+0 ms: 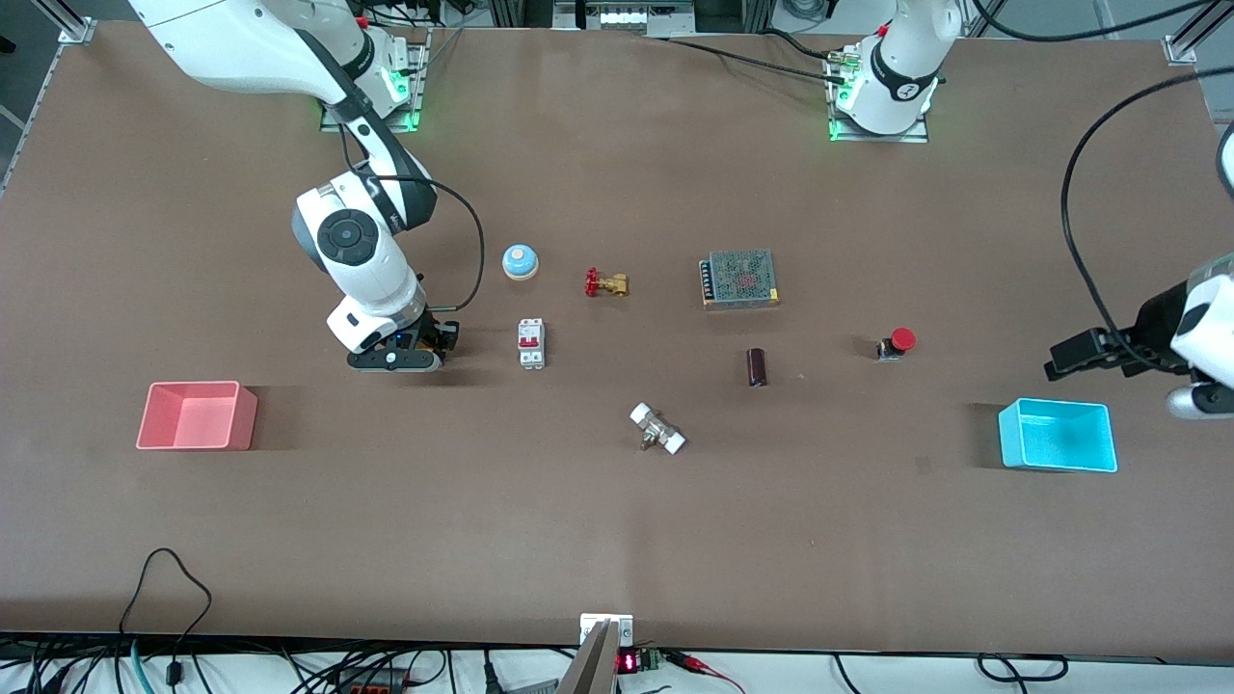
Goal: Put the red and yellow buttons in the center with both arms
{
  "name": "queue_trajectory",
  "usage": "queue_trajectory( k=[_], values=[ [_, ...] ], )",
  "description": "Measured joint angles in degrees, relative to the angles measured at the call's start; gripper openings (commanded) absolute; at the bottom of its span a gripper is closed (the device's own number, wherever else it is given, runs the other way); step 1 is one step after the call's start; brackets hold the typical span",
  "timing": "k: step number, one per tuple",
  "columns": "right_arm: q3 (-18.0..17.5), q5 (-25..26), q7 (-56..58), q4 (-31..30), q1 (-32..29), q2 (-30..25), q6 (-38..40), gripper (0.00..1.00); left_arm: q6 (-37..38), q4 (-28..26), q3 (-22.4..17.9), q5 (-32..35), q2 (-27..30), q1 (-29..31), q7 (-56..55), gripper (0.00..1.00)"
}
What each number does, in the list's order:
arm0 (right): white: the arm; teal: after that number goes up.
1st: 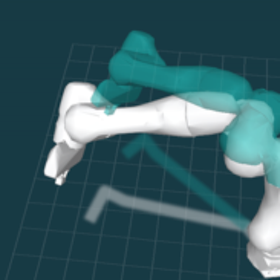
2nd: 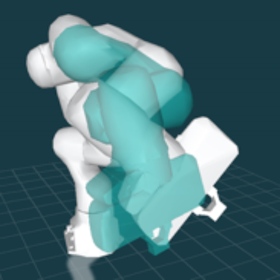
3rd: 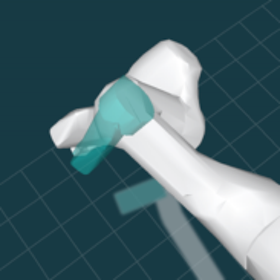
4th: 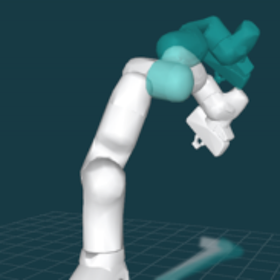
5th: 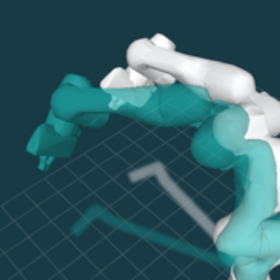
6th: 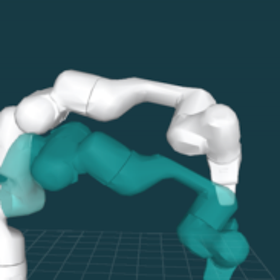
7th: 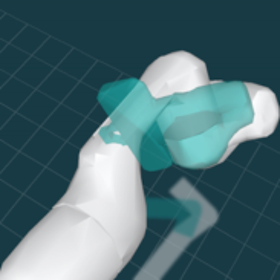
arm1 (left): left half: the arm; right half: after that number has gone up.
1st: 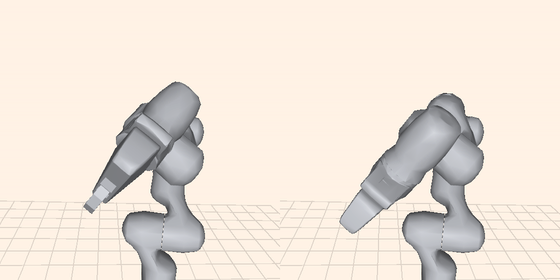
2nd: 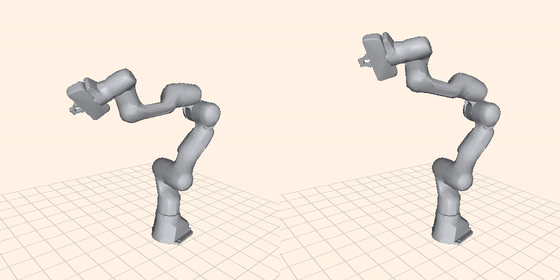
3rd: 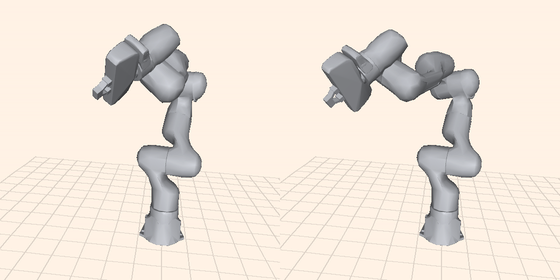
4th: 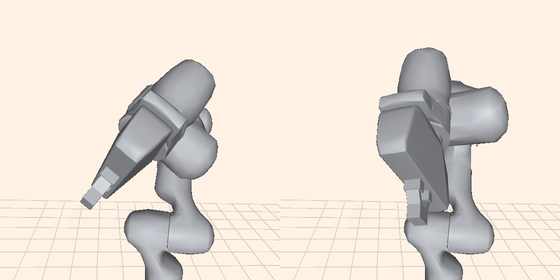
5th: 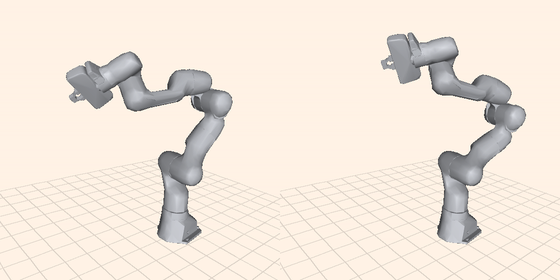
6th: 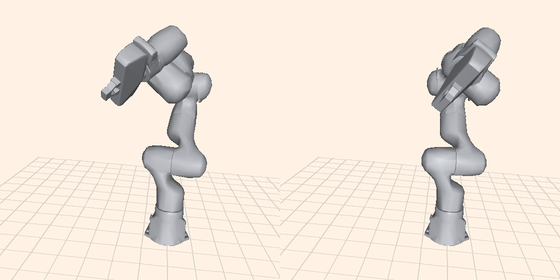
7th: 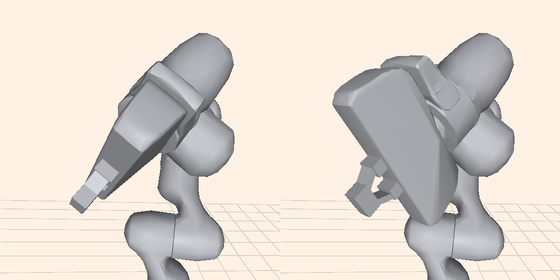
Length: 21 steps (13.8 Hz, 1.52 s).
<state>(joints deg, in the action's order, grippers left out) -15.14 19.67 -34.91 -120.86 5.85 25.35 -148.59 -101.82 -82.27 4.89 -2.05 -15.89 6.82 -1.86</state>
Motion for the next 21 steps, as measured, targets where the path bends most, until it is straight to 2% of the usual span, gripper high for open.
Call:
queue_trajectory(
  k=[1, 3, 4, 5, 8, 10, 11, 13, 16, 18, 21],
  values=[
    [0.0, 0.0, -0.03, 0.0, 0.0, 0.15, -0.27, 0.61, 0.62, -0.24, -0.12, 0.0, 0.64, -0.55, 0.0, 1.0],
    [0.0, 0.0, -0.04, 0.0, 0.01, 0.62, -0.78, 0.74, 1.01, -1.2, -1.74, 0.0, 1.6, -2.66, -0.02, 1.0],
    [0.0, 0.0, -0.05, 0.0, 0.02, 0.72, -0.88, 0.89, 1.01, -1.59, -2.89, 0.0, 1.88, -3.89, -0.06, 1.0],
    [0.01, 0.0, -0.05, 0.02, 0.01, 0.72, -0.98, 1.0, 1.23, -1.82, -3.66, 0.0, 2.02, -4.64, -0.14, 1.0],
    [0.06, 0.04, 0.14, 1.58, -0.39, -0.14, -0.41, 1.0, 2.91, -1.87, -4.32, -0.02, 2.06, -4.8, -0.22, 1.0],
    [0.12, 0.08, 2.52, 4.27, -0.89, -2.77, 4.97, 1.0, 3.15, -1.87, -4.17, -0.03, 2.11, -5.03, -0.22, 1.0],
    [0.11, -0.57, 4.04, 5.59, -1.28, -4.63, 7.7, 1.0, 3.16, -1.88, -4.11, -0.03, 2.12, -5.33, -0.23, 1.0],
    [0.1, -5.12, 7.54, 7.25, -2.61, -9.8, 12.52, 1.0, 3.15, -1.88, -4.07, -0.03, 2.18, -5.71, -0.36, 1.0],
    [0.2, -11.36, 20.25, 10.46, -5.54, -19.18, 25.89, 1.0, 4.97, -1.67, -4.21, -0.03, 2.96, -5.57, -0.36, 1.0],
    [1.33, -15.74, 27.47, 17.09, -8.49, -22.35, 38.49, 1.0, 6.31, -1.29, -4.58, -0.02, 4.89, -5.42, -0.35, 1.0],
    [7.39, -17.59, 30.73, 26.79, -9.89, -22.75, 50.32, 1.0, 8.12, -1.87, -4.77, -0.02, 8.05, -5.39, -0.34, 1.0]
  ],
)
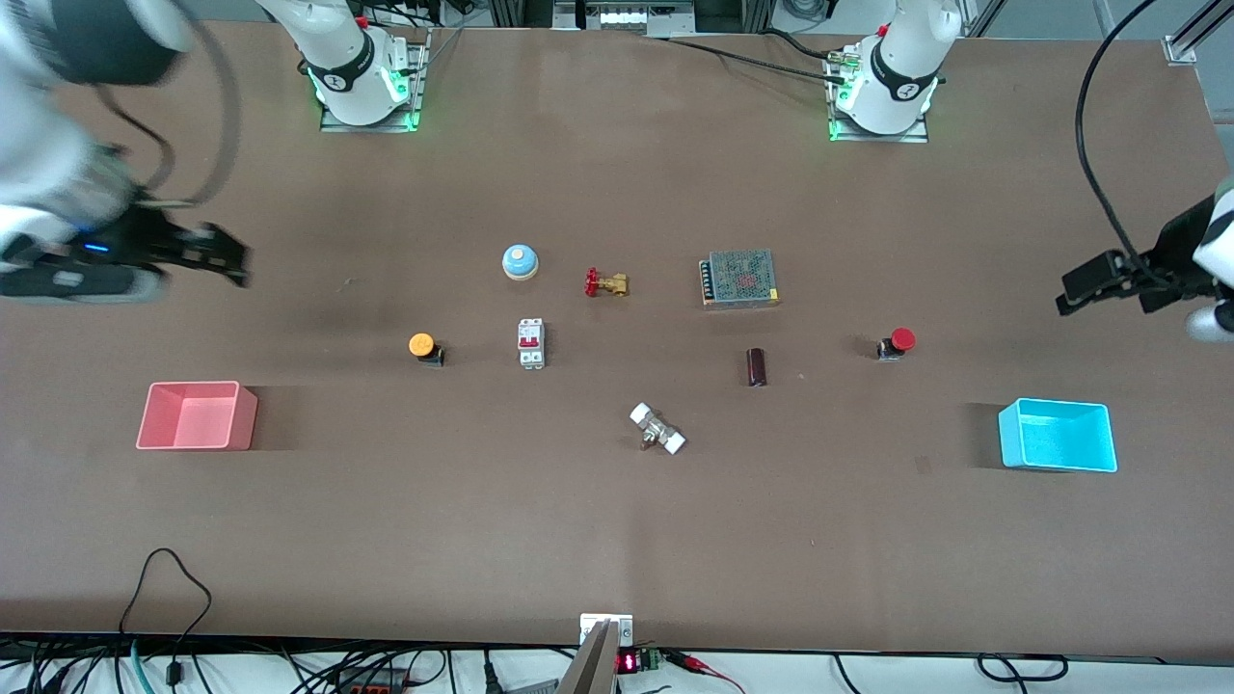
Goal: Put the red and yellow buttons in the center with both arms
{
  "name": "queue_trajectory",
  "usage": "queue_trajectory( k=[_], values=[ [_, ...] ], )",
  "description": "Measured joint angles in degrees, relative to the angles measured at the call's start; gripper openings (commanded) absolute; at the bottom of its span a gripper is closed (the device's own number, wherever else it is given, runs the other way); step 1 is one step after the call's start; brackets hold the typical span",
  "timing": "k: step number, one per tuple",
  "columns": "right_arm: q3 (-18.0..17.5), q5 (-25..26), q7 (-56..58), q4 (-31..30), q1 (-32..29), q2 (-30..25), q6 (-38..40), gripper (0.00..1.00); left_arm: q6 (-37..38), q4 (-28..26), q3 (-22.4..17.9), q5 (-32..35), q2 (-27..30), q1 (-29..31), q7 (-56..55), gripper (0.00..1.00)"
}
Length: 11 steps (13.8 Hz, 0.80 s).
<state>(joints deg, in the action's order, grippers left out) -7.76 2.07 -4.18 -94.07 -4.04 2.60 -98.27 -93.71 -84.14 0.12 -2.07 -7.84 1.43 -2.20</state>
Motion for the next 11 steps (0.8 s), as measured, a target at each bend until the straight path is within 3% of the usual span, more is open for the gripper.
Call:
queue_trajectory(
  k=[4, 11],
  values=[
    [6.58, -6.22, 0.48, 7.23, -0.22, 1.17, 8.8, 1.0, 0.09, -2.3, 0.01, 0.0, 1.39, -0.01, 0.0, 1.0],
    [6.21, -5.87, 0.49, 7.9, 0.84, 1.57, 12.01, 1.0, 0.09, -2.81, 0.04, 0.0, 1.43, 0.26, 0.02, 1.0]
  ],
)
